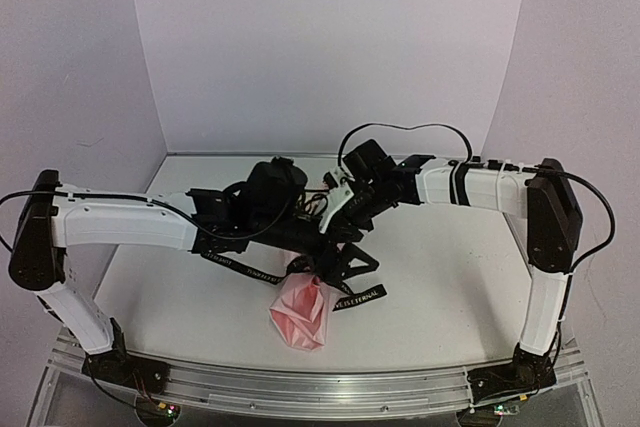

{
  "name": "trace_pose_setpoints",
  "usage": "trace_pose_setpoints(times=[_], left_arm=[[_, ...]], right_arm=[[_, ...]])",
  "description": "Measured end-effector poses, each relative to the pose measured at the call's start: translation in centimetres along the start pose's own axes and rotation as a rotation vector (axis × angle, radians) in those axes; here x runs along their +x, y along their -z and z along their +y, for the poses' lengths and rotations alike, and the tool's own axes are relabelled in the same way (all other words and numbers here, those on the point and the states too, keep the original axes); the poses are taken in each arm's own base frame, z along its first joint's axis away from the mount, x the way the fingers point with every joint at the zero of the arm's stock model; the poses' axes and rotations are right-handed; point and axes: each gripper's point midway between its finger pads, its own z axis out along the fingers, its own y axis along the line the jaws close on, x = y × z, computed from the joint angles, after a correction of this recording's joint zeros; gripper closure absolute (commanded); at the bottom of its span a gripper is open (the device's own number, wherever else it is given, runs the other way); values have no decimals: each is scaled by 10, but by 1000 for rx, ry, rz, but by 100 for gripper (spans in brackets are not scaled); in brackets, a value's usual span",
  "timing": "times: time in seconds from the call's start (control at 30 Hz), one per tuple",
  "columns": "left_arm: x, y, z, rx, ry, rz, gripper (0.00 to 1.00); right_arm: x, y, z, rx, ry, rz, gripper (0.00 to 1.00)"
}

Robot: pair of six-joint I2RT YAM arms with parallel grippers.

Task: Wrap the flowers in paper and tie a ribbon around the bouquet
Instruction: Cross the half-tied ribbon over the folded bouquet.

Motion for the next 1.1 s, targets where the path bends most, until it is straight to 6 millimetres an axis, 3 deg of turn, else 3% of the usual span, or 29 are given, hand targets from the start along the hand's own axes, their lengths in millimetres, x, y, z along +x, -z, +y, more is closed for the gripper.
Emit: trace_pose_setpoints(times=[0.1,0.17,0.33,0.47,0.53,0.73,1.1], left_arm=[[-13,25,19,-74,72,-83,32],[-13,45,43,-157,136,-123,37],[2,93,118,-384,317,-179,37],[32,103,143,-438,436,-150,37],[45,101,145,-439,473,-118,39],[57,92,142,-396,516,-79,42],[62,79,133,-305,551,-58,67]], right_arm=[[-2,1,2,-3,2,-5,100],[-3,1,3,-6,3,-8,100],[-3,1,4,-7,-4,-11,100],[2,2,15,-16,7,-15,100],[4,4,26,-31,21,-22,100],[7,17,55,-78,59,-47,100],[5,20,59,-85,63,-60,100]])
